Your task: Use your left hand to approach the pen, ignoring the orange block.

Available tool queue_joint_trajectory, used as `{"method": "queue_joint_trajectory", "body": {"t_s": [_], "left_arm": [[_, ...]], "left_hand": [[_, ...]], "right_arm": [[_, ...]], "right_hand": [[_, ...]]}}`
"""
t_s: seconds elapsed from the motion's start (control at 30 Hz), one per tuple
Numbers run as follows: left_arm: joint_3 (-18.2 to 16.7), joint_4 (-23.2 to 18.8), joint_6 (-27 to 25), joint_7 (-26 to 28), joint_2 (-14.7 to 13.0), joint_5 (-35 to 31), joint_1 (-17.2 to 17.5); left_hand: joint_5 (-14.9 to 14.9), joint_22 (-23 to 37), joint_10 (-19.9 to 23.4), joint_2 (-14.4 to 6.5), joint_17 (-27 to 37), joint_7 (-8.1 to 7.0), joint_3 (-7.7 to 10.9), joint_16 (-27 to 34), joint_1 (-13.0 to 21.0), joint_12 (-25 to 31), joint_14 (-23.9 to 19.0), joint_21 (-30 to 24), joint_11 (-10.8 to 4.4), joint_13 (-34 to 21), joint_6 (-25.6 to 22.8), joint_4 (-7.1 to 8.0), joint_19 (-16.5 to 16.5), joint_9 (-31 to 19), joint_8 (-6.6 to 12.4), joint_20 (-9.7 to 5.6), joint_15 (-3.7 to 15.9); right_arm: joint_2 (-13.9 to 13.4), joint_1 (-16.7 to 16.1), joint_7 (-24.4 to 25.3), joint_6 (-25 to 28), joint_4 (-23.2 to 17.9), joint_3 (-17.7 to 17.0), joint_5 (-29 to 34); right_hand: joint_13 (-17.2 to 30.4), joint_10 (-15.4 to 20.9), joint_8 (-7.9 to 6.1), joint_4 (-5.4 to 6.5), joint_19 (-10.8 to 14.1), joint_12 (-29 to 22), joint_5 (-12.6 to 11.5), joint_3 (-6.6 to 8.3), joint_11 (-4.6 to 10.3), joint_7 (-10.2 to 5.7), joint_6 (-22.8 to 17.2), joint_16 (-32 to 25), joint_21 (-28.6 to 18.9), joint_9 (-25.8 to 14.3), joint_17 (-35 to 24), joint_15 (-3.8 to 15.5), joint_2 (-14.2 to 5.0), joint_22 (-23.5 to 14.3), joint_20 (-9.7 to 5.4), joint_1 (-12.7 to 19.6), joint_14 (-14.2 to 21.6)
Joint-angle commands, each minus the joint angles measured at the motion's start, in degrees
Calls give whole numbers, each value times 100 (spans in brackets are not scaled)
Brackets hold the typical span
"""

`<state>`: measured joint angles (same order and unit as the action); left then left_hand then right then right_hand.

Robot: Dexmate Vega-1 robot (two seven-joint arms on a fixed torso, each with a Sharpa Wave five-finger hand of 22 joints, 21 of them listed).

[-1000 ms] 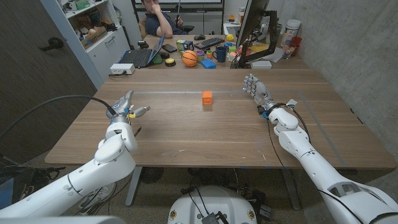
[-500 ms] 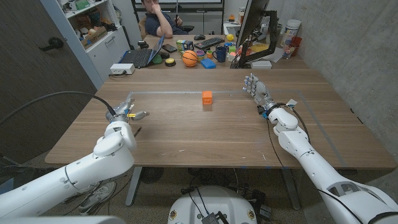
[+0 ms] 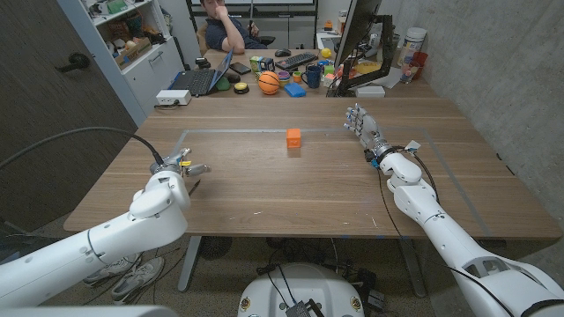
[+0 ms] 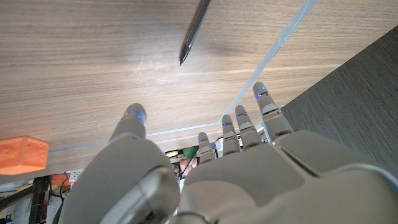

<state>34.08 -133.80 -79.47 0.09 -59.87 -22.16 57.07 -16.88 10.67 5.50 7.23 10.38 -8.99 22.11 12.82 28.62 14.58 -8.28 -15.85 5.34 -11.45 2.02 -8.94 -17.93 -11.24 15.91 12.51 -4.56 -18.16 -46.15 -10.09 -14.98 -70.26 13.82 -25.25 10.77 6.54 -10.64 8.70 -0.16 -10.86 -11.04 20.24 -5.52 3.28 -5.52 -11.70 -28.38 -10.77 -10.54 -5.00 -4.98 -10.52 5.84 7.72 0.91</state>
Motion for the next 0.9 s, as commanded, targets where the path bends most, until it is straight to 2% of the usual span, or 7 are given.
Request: {"method": "queue_joint_trajectory", "body": {"t_s": [0.03, 0.27, 0.5, 0.9], "left_arm": [[38, 130, -52, -1395, 117, -1128, -27], [-23, 209, -52, -2132, 194, -1754, 13], [-109, 219, -52, -2261, 234, -1895, 99], [19, 266, -52, -2357, 191, -1956, -59]], "left_hand": [[25, -3, 95, -37, 20, -42, 48, -26, 124, 6, -75, 18, 5, -14, -118, -13, -87, -13, 14, -8, 3], [52, -4, 191, -106, 20, -26, 101, -44, 292, 11, -81, 45, -33, -19, -308, -30, -138, -14, 67, -5, 10], [90, -5, 241, -144, 19, -41, 127, -34, 397, 0, -154, 70, -52, -23, -505, -25, -180, -13, 118, -4, 35], [117, -6, 217, -178, 19, -55, 150, -51, 472, -32, -145, 90, -79, -26, -535, -22, -205, -13, 109, -5, 52]], "right_arm": [[11, -13, 1, 7, 11, -4, -32], [7, -8, -29, 50, 9, 7, -47], [26, 22, -69, 70, 54, 13, -60], [54, 33, -111, 60, 127, 1, -77]], "right_hand": [[29, -8, -1, -5, 35, -33, -61, -27, -1, -5, 50, -48, 13, -18, -12, -50, 6, -26, 14, -64, -3], [29, -15, -3, 0, 38, -30, -66, -41, -9, -2, 52, -48, 20, -18, -11, -44, 10, -26, 17, -84, -4], [29, -13, -4, 1, 44, -32, -72, -52, 1, 1, 57, -46, 27, -17, -9, -47, 11, -26, 20, -98, -5], [29, -15, -5, -2, 47, -32, -80, -68, -14, 3, 66, -44, 41, -16, -6, -44, 14, -25, 17, -116, -6]]}}
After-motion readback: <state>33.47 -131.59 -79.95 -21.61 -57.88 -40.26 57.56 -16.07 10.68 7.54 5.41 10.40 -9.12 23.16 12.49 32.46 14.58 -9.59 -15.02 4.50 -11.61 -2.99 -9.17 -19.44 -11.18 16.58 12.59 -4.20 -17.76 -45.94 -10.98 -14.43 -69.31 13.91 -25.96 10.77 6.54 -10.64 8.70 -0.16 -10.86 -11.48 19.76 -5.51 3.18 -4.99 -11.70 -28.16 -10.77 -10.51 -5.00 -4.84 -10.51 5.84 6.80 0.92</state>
